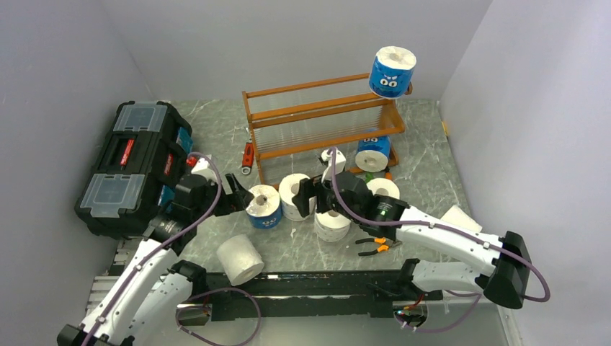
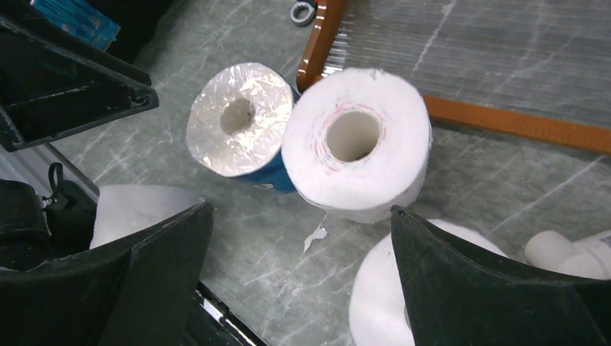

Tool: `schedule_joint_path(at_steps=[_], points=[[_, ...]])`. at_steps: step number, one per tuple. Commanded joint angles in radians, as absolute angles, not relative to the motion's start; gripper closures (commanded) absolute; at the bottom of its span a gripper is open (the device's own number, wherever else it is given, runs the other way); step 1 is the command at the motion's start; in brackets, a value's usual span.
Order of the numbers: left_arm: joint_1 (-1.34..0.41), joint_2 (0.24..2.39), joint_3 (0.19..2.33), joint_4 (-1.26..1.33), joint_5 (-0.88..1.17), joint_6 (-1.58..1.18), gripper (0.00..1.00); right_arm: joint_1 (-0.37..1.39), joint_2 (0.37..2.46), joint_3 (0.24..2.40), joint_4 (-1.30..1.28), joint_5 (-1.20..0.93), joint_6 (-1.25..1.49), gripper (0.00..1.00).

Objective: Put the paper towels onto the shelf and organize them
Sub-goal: Pick up the paper towel from the center of the board.

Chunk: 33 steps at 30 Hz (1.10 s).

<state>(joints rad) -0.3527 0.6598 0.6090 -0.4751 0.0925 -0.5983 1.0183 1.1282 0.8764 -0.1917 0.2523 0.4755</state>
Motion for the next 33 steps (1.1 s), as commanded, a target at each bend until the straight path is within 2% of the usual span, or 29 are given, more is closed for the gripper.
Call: schedule_joint_path(at_steps=[1,4,9,15,25,33], points=[[-0.433,0.719,0.612,-0.426,0.045,-0.689,0.1,1.023,1.072,0.823,-0.137,0.262,0.506,0.05],[-0.499,0.798,0.661,-0.462,-0.051,-0.695,0.1,1.024,1.051,0.8,-0.132,0.252,0.508,0.05],[-0.528,0.916,0.7,-0.487,-0.097,-0.716,0.15,1.024,1.018,0.768,-0.124,0.247,0.52,0.04],[-0.531,0.944,0.718,-0.5,-0.159,-0.729,0.16,1.022,0.974,0.746,-0.119,0.221,0.499,0.04],[-0.533,1.037,0.75,-0.481,-0.144,-0.709,0.23,1.023,0.924,0.732,-0.142,0.268,0.498,0.04],[-0.536,1.037,0.756,-0.492,-0.132,-0.68,0.25,1.023,0.962,0.758,-0.162,0.217,0.498,0.0]])
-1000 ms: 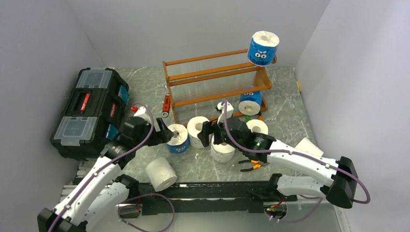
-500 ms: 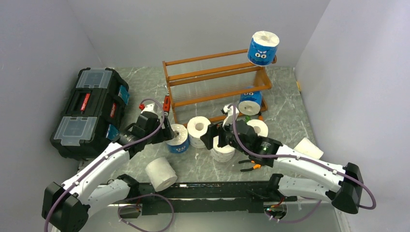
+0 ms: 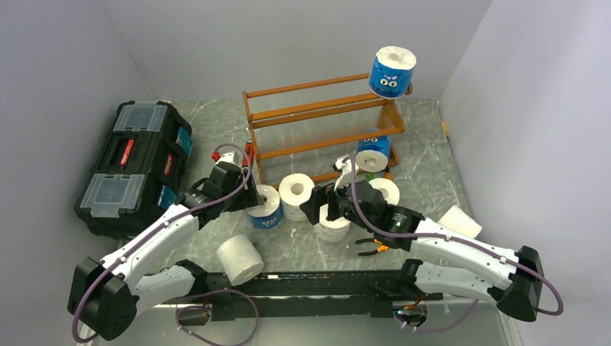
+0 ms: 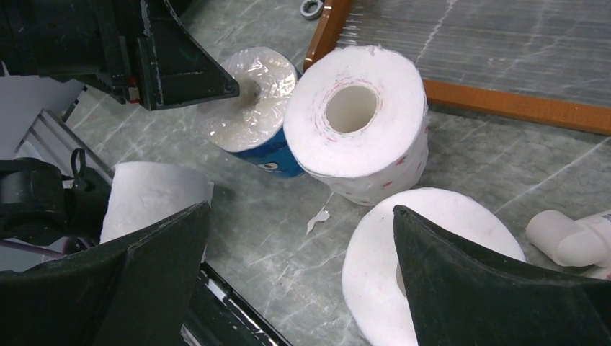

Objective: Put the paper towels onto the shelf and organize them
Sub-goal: Pick up the paper towel from the center of the board.

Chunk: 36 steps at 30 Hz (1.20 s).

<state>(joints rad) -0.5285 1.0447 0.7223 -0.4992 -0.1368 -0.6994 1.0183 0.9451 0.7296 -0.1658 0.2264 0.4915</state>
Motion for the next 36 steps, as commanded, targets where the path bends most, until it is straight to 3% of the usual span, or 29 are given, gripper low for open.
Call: schedule_joint_path(at_steps=[1,12,18,24,36], points=[[-0.537,1.04,0.756,-0.492,-0.13,-0.674,0.25,1.024,0.97,0.762,-0.164,0.23,0.517,0.0],[-0.552,1.075,0.71,-0.465,-0.131,-0.665,0.32,1.023,1.012,0.8,-0.195,0.266,0.55,0.0],[-0.552,1.069,0.7,-0.456,-0.128,-0.651,0.49,1.022,0.946,0.734,-0.137,0.336,0.63,0.0],[-0.552,1.062,0.699,-0.462,-0.123,-0.644,0.59,1.022,0.861,0.711,-0.129,0.385,0.641,0.0],[-0.551,0.937,0.805,-0.578,-0.178,-0.596,0.64,1.022,0.864,0.709,-0.111,0.333,0.562,0.0]])
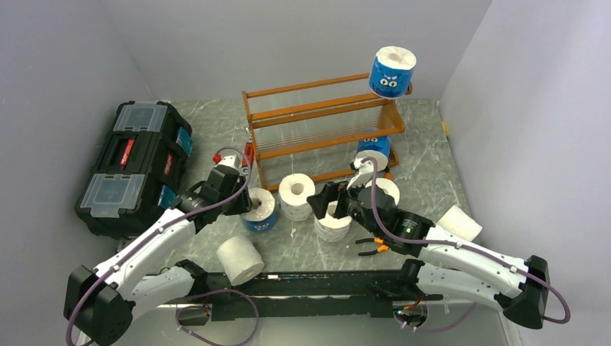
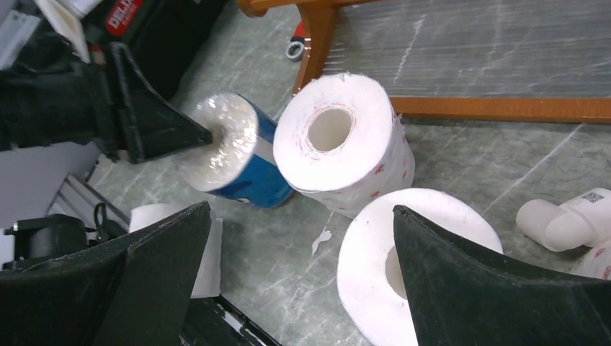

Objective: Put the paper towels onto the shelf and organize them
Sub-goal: Pick up the paper towel from the center of the board.

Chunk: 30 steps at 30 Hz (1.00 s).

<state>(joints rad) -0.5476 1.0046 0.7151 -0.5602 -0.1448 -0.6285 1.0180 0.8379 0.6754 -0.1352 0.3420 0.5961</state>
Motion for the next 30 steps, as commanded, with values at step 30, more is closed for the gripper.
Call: schedule_joint_path(at_steps=[30], points=[[-0.608,0.769,0.893,-0.602,-0.098,-0.628,0.69,1.083,1.527,1.425,-0.574,0.237,0.616,0.01]])
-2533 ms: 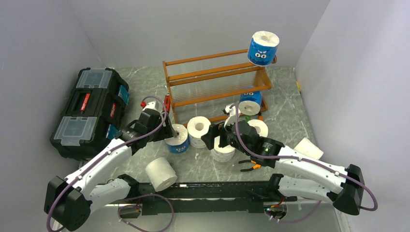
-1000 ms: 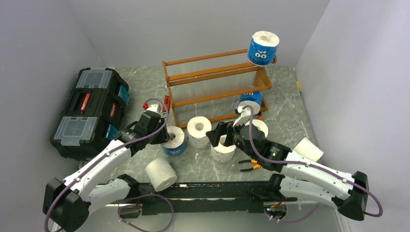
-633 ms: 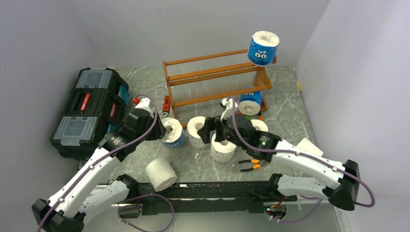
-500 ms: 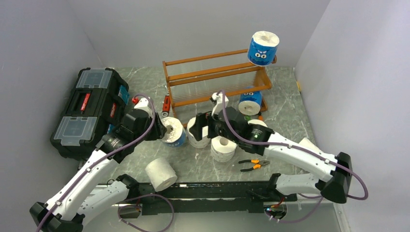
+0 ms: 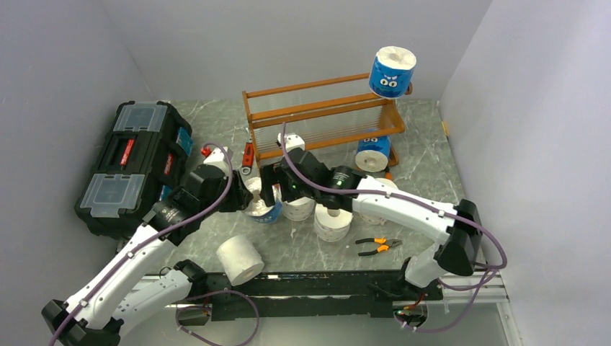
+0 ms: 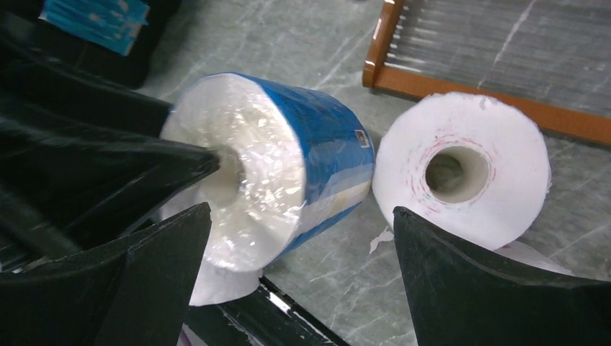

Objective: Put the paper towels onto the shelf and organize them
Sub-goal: Pick up the paper towel from the center of the board.

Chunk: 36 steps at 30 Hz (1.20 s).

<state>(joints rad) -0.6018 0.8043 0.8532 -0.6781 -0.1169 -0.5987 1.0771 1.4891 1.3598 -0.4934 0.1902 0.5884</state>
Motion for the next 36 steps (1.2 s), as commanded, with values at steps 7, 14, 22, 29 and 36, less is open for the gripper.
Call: schedule_joint_path(at_steps=[7,14,22,29,36], points=[[-0.609,0.751,0.881,-0.602,-0.095,-0.629,0.69,1.083,1.561,1.445,-0.552,0.242,0.624,0.02],[-0.61,0.736,0.867,-0.601,-0.096,-0.63,0.69,1.083,1.593,1.467,-0.549,0.232,0.632,0.03],[-0.61,0.727,0.861,-0.604,-0.1,-0.626,0.69,1.083,1.63,1.483,-0.564,0.226,0.632,0.1],[-0.61,0.733,0.852,-0.593,-0.099,-0.63,0.68,1.084,1.642,1.489,-0.569,0.211,0.625,0.25],[-0.61,0.765,0.866,-0.591,-0.092,-0.629,0.65,1.092,1.676,1.526,-0.617,0.243,0.612,0.49]])
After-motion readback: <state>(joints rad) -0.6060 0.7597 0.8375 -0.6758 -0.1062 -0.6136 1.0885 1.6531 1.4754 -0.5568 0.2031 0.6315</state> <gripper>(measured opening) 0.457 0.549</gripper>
